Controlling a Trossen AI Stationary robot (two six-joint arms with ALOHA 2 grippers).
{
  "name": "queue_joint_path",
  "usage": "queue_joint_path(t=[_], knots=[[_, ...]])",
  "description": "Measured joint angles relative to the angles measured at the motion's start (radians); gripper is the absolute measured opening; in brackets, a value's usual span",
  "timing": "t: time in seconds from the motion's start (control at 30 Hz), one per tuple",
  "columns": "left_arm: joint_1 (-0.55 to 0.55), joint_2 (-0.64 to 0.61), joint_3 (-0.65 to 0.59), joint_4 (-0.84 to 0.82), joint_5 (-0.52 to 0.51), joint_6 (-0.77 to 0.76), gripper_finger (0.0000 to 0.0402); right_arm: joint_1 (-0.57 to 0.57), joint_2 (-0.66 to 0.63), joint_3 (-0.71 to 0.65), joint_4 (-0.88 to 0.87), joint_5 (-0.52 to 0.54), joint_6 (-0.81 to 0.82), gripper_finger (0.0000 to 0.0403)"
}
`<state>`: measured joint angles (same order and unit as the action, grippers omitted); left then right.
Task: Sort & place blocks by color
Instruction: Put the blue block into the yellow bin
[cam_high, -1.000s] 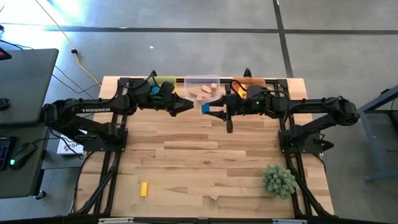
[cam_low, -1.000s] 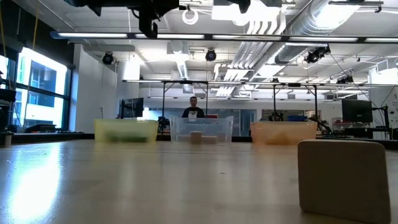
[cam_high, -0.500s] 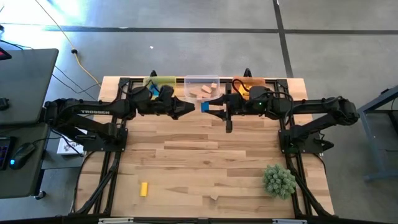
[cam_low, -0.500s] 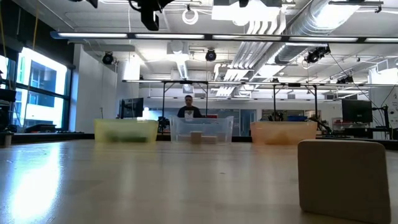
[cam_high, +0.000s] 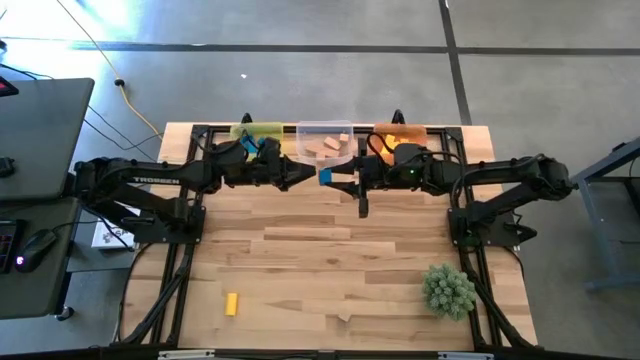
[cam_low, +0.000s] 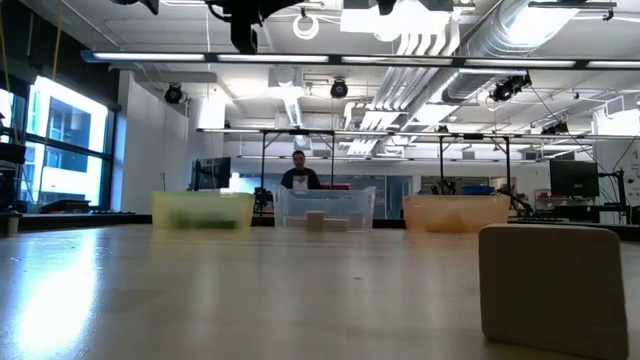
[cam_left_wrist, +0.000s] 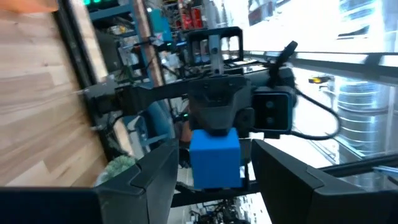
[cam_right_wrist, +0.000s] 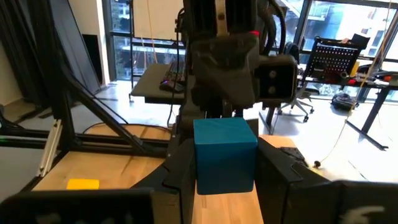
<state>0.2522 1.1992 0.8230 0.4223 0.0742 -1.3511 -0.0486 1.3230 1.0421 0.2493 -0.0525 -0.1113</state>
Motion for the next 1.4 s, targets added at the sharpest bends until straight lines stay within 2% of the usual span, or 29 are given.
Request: queue_joint_path(t=[0.3, 0.9, 1.4], knots=[[0.001, 0.067, 0.0, 0.102, 0.018, -0.032, 0.0191, 0.0, 0.02, 0.0, 0.01, 0.02, 0.0, 0.0099], [-0.001, 0.097, -0.001, 0.108, 0.025, -0.01, 0.0187, -0.004, 0.021, -0.001, 0.001, 0.079, 0.005, 0.0099], [0.005, 0.138, -0.002, 0.176, 0.023, 0.023, 0.0108, -0.005, 0.017, -0.002, -0.035, 0.113, -0.01, 0.0099]])
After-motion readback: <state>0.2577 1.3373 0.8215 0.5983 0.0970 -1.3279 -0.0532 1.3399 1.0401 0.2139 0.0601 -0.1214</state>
